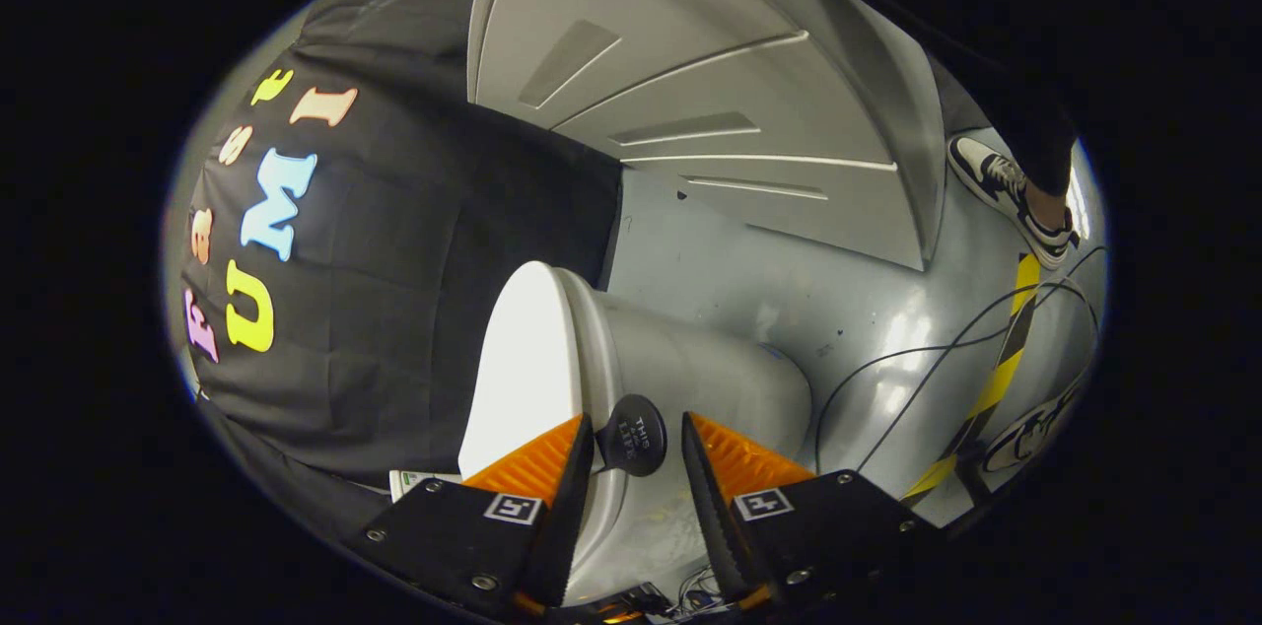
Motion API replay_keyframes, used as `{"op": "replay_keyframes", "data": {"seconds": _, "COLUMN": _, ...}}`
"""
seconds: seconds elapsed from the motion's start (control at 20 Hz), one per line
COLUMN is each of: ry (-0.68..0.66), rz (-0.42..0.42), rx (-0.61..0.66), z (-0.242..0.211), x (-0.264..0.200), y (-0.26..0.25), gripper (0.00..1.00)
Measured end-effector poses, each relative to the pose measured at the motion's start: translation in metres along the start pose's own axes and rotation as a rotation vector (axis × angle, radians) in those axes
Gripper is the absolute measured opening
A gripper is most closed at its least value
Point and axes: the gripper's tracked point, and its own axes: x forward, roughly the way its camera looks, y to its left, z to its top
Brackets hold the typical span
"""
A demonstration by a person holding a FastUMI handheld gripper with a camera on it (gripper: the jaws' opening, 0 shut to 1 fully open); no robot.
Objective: Open the toilet lid.
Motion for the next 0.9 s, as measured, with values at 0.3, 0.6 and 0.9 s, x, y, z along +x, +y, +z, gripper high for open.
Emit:
{"op": "replay_keyframes", "data": {"seconds": 0.3, "ry": -0.010, "rz": 0.019, "rx": 0.032, "z": 0.0032, "x": 0.0027, "y": -0.0022, "gripper": 0.25}}
{"op": "replay_keyframes", "data": {"seconds": 0.6, "ry": -0.023, "rz": 0.041, "rx": 0.093, "z": 0.0039, "x": 0.0017, "y": -0.0020, "gripper": 0.15}}
{"op": "replay_keyframes", "data": {"seconds": 0.9, "ry": -0.055, "rz": 0.027, "rx": 0.041, "z": 0.0045, "x": -0.0030, "y": 0.0027, "gripper": 0.05}}
